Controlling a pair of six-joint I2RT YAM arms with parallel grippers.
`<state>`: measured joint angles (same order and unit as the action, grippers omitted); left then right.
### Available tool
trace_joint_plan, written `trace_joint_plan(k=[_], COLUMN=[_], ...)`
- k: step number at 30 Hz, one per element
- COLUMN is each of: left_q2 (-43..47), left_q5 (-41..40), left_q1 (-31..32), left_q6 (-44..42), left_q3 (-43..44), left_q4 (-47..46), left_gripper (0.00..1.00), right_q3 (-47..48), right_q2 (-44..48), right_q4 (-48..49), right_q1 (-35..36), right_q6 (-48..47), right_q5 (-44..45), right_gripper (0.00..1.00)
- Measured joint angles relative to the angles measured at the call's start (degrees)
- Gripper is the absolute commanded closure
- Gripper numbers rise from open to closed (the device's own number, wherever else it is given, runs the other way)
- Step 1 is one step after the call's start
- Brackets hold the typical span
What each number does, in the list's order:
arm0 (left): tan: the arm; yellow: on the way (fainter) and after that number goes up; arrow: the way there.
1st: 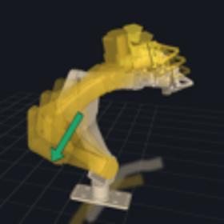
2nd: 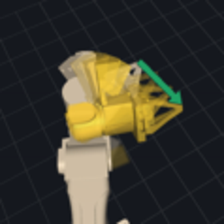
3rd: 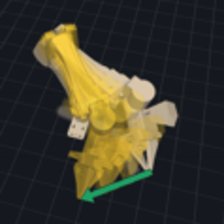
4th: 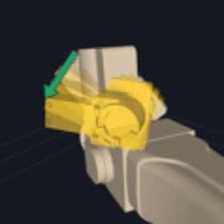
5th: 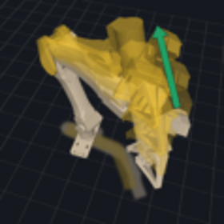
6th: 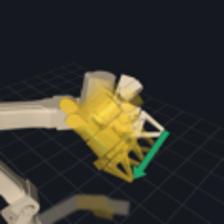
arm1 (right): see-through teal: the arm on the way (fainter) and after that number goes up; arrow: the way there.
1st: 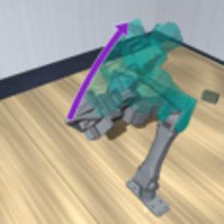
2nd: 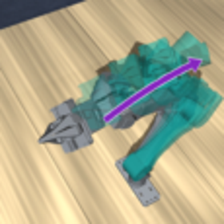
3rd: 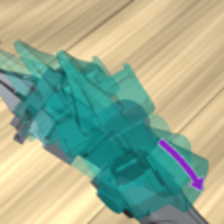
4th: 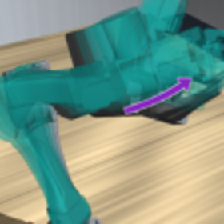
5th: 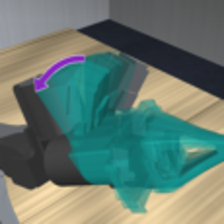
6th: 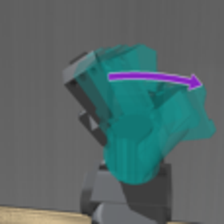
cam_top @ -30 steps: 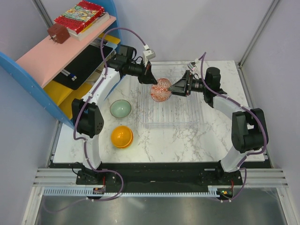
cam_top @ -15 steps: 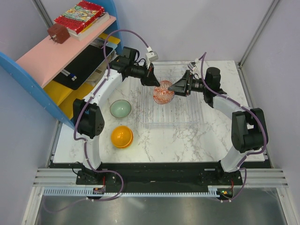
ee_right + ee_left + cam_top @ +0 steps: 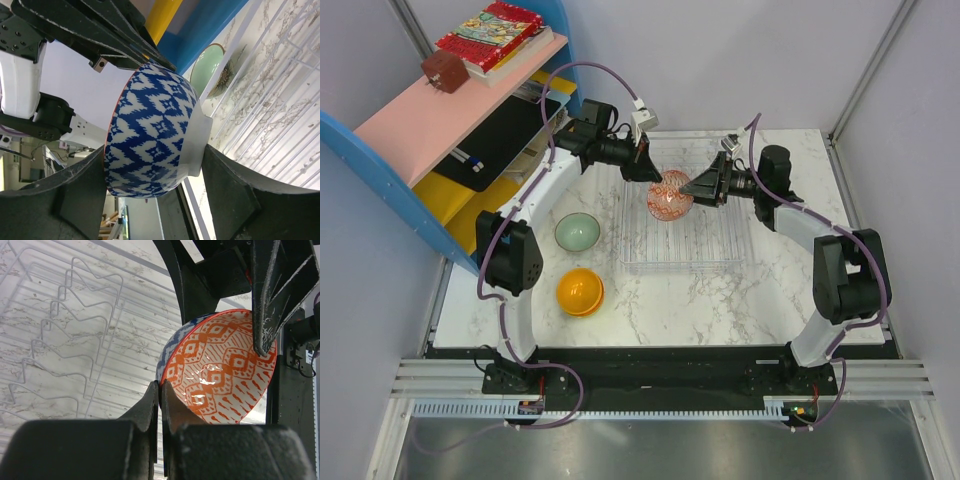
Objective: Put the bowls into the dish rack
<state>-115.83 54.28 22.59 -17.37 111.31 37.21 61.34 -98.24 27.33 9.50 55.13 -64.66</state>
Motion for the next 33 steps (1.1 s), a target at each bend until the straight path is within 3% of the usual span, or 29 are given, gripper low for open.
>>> trace_joint_plan(k=[3, 9, 15, 23, 29, 33], left_q2=[0.1, 0.2, 0.2, 0.3, 0.3, 0.3], left_q5=[-0.4, -1.0, -1.3, -1.5, -1.7, -1.4], left_q1=[0.0, 0.0, 0.1, 0.1, 0.1, 0.1], left_q6=[0.0, 0.0, 0.1, 0.3, 0.4, 0.8], left_q3=[-0.2, -0.5, -0.7, -1.0, -2.2, -2.9], left_q4=[-0.6, -1.4, -1.4, -1.4, -1.4, -1.6], left_gripper=[0.98, 0.98, 0.98, 0.98, 0.84, 0.69], right_q3=[-0.2, -0.2, -0.3, -0.3, -0.2, -0.2], right_q2=[-0.2, -1.1, -1.3, -1.3, -1.3, -1.3], right_q4=[0.3, 1.8, 1.8, 0.9, -2.9, -5.8], right_q1=[-0.3, -0.3, -0.3, -0.3, -0.3, -0.2], right_q6=[0.8, 1.7, 2.1, 1.4, -2.0, -4.4], right_q5=[0.0, -0.2, -0.2, -0.1, 0.2, 0.8], right_gripper=[0.34, 0.57, 1.0, 1.0, 1.0, 1.0])
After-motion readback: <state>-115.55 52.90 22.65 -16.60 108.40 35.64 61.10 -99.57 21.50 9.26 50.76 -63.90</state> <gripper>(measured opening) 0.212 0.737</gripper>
